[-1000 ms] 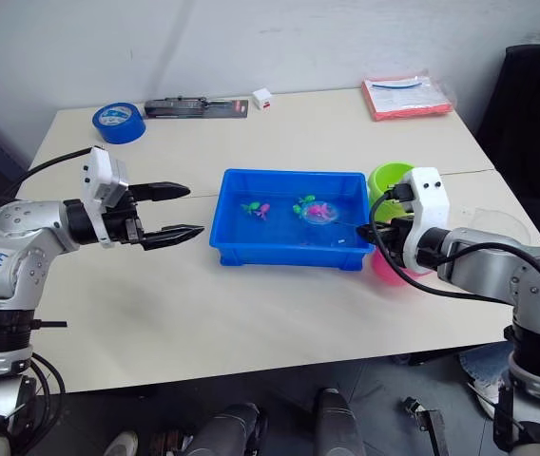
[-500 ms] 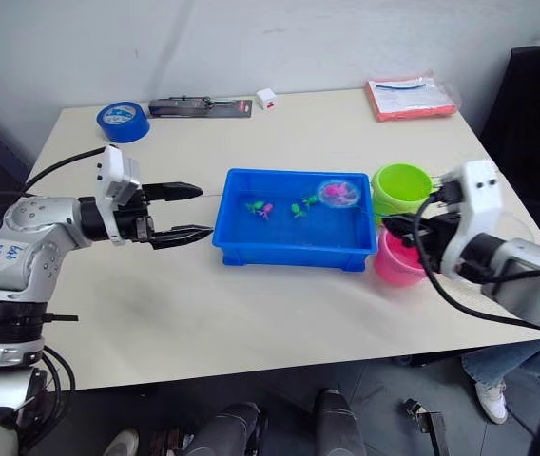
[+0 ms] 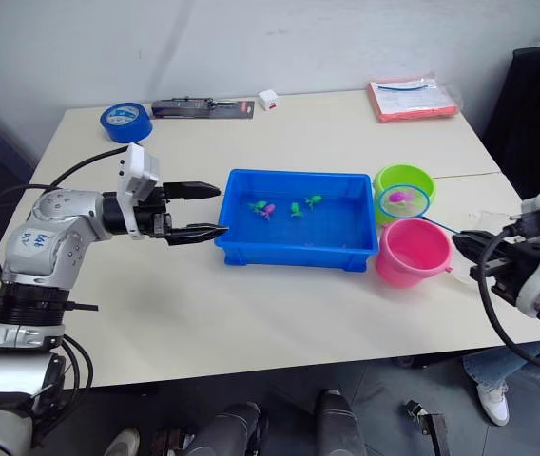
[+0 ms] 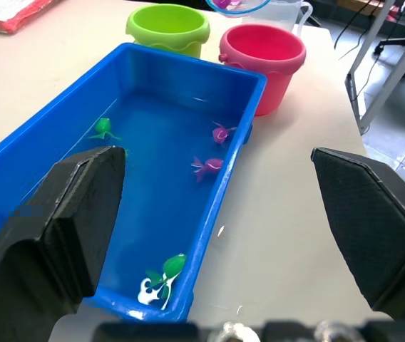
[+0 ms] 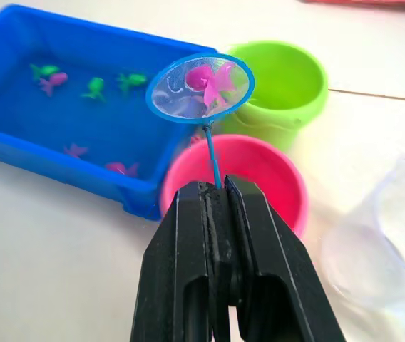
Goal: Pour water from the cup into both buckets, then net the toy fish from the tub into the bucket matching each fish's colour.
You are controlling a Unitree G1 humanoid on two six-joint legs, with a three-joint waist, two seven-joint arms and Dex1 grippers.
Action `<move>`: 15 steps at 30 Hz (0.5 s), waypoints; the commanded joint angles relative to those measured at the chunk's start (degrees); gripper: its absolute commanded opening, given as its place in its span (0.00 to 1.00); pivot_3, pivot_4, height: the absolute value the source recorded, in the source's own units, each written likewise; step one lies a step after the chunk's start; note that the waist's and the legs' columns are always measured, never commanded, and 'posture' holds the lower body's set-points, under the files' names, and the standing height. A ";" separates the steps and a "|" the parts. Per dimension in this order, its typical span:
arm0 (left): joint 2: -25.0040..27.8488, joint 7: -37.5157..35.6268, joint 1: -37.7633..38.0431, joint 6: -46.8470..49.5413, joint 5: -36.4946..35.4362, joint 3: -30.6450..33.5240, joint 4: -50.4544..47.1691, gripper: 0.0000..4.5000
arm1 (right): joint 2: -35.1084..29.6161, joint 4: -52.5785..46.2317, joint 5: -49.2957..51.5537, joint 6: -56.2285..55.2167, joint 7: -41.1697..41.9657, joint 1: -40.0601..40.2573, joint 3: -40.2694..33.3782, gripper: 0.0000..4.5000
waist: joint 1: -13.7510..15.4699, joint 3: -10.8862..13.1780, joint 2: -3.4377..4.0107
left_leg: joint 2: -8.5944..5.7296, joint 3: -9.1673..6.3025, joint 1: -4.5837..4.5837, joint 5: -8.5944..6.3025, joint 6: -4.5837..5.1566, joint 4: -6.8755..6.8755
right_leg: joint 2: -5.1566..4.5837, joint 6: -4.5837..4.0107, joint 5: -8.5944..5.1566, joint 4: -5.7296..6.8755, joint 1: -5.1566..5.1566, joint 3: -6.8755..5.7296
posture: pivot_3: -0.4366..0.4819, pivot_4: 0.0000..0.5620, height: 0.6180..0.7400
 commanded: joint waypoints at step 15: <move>-1.65 -2.50 -3.14 -2.63 1.66 -0.79 2.98 1.00 | -0.87 -10.32 -50.09 -29.45 16.20 23.79 2.93 0.18 | -0.02 0.00 -0.01 | 0.00 0.23 0.26 -0.03 0.05 -0.03 | 0.11 0.04 0.02 0.02 0.14 0.20 | 0.48 0.27 1.00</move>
